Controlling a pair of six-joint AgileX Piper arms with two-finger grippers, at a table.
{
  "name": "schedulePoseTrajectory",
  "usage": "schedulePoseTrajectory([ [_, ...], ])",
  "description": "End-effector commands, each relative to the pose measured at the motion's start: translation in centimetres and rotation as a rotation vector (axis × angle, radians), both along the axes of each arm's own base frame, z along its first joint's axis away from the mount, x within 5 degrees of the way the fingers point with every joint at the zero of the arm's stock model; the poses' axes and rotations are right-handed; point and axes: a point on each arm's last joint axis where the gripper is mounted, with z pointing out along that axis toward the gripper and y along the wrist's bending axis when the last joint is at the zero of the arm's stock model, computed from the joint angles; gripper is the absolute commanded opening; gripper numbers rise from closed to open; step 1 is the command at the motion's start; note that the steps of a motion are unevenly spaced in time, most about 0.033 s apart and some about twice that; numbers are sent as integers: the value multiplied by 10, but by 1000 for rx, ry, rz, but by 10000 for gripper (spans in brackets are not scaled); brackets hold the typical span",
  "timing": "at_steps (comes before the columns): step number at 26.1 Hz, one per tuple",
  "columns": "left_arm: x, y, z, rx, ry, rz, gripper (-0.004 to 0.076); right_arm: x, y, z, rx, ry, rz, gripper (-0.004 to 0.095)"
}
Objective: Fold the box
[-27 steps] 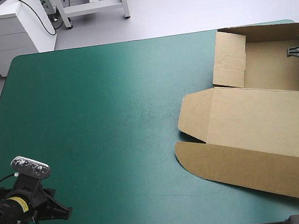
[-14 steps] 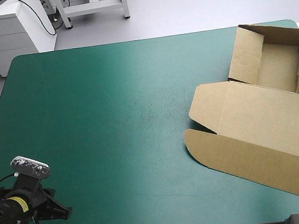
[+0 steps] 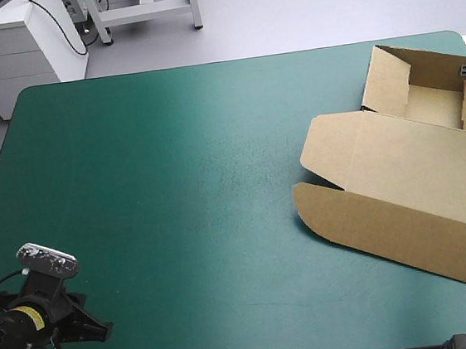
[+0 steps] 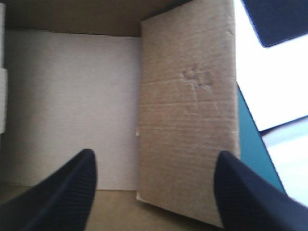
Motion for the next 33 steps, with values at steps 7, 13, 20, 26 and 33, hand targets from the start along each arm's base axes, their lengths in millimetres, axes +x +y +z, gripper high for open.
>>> schedulePoseTrajectory([
  [7,6,-3,12,-46,-104,-1,-8,-38,56,85,76,-212,225,-14],
  [13,4,-14,14,-177,-91,-28,-8,-46,125,93,85,-123,463,-14],
  [20,4,-16,14,-204,-83,-37,-8,-67,186,97,87,-146,630,-14],
  [26,3,-17,14,-215,-73,-39,-8,-104,211,90,85,-178,696,-14],
  [33,4,-18,15,-222,-92,-39,-8,-160,212,63,82,-190,700,-14],
])
